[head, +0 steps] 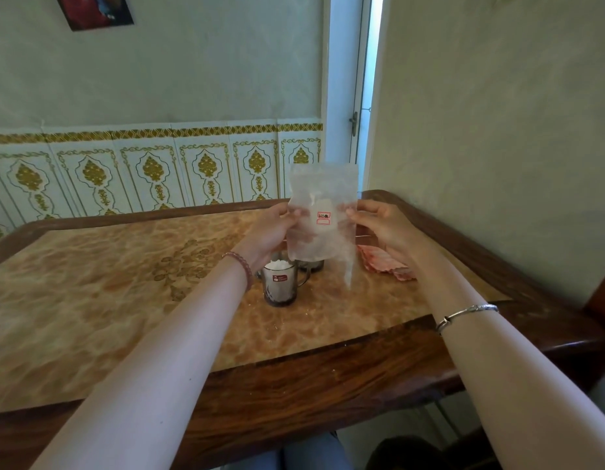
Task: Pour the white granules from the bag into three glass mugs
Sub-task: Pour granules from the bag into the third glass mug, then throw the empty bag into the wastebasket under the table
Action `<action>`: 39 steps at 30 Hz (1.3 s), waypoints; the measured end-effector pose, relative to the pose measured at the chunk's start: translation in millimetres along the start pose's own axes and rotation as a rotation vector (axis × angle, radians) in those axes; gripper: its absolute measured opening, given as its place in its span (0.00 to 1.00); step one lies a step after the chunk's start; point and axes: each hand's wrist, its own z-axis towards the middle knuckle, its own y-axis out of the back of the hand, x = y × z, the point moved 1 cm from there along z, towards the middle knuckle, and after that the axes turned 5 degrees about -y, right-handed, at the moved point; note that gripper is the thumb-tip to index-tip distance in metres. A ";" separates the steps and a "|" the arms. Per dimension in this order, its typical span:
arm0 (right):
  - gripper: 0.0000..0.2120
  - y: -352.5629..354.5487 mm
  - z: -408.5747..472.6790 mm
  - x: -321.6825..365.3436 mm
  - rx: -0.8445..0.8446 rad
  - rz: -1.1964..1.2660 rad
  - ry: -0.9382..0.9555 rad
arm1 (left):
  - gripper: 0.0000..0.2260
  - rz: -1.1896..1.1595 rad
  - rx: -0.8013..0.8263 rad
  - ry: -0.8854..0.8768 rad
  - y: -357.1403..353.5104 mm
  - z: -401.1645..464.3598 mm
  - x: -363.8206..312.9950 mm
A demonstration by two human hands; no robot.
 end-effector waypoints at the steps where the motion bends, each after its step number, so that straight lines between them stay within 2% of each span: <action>1: 0.07 1.1 -0.7 0.1 0.005 0.033 0.005 | 0.09 -0.003 -0.005 -0.003 -0.1 0.4 -0.4; 5: 0.11 6.4 -3.3 -1.4 -0.011 0.069 0.012 | 0.10 -0.101 0.010 0.026 -3.9 -2.5 -0.9; 12: 0.10 7.7 -10.3 -3.3 -0.039 0.242 -0.013 | 0.13 -0.375 0.080 0.067 -5.2 -1.4 1.3; 15: 0.11 8.5 -14.9 -2.6 -0.036 0.211 -0.041 | 0.10 -0.314 0.109 0.044 -7.4 -2.2 2.7; 18: 0.16 9.0 -18.7 0.2 -0.050 0.225 -0.071 | 0.12 -0.273 0.073 0.073 -11.4 -3.8 2.6; 23: 0.13 8.0 -22.5 0.3 -0.059 0.319 -0.175 | 0.06 -0.171 0.073 0.026 -18.3 -0.8 6.8; 25: 0.16 7.1 -20.1 -4.2 -0.064 0.397 -0.181 | 0.13 -0.135 0.064 -0.030 -21.7 0.5 8.7; 27: 0.23 7.0 -18.1 -11.6 -0.061 0.440 -0.173 | 0.17 -0.149 0.009 -0.057 -25.8 -0.1 9.6; 31: 0.31 1.4 -25.8 -24.8 -0.024 0.372 -0.271 | 0.25 -0.198 -0.139 -0.093 -33.1 0.0 12.9; 34: 0.22 -8.7 -30.1 -27.4 0.015 0.325 -0.292 | 0.26 -0.189 -0.203 -0.083 -39.2 0.1 14.8; 36: 0.16 -10.5 -29.0 -26.4 -0.098 0.367 -0.258 | 0.26 -0.197 -0.194 -0.043 -42.3 1.1 16.3; 39: 0.12 -8.8 -28.6 -22.4 -0.209 0.432 -0.239 | 0.25 -0.178 -0.139 -0.003 -42.9 3.8 21.9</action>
